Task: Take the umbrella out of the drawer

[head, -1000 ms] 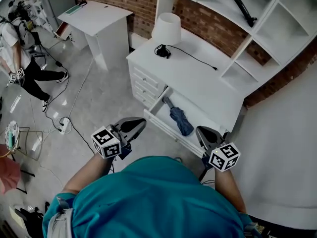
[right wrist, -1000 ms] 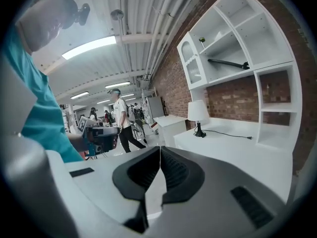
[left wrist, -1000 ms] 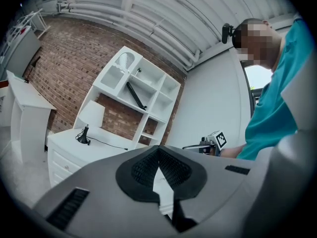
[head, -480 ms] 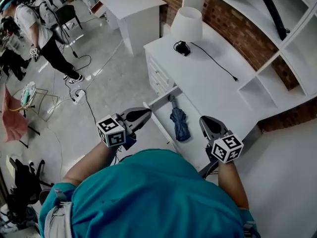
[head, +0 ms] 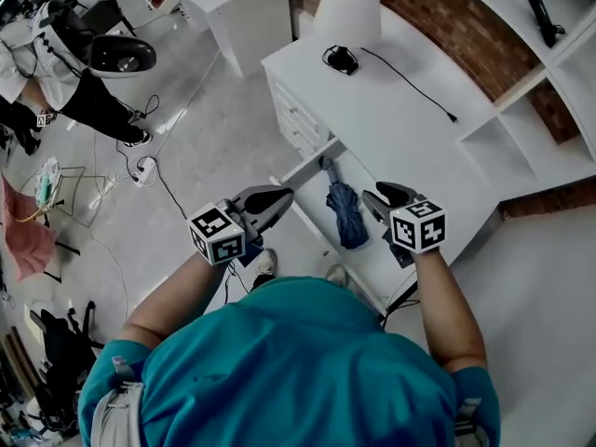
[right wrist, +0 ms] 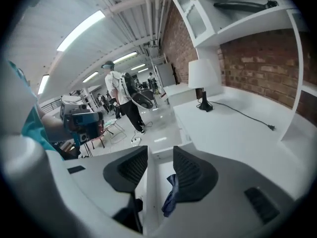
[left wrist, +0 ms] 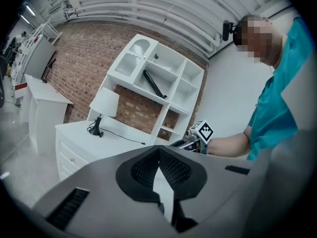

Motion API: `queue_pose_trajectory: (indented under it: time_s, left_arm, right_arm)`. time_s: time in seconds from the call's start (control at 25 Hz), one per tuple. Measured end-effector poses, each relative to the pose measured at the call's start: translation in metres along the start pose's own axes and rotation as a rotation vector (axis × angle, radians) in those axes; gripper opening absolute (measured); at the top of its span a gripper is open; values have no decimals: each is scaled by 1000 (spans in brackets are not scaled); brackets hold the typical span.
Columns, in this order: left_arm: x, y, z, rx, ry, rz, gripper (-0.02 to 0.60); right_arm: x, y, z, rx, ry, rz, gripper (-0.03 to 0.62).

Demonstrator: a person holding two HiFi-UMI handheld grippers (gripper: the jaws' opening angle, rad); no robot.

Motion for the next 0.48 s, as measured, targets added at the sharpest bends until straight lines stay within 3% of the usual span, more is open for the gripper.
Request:
queue_pose_trajectory:
  time_s: [0.32,0.48]
  left_arm:
    - [1,-24,29,-6,-33,30,14]
    - [-1,-25,46,-38,-33,52,14]
  right_arm:
    - [88,37,29,107,-275,92,240]
    - [130,58,66,82,-434,164,260]
Point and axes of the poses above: the fingertips, and each gripper's own axes: x forward along the fingers, y to its right, z out of its underside, the point moved 2 cm from there along -x, backward along the fingers, and after that the axes turned 9 degrees about x, right-handed, at the moved point
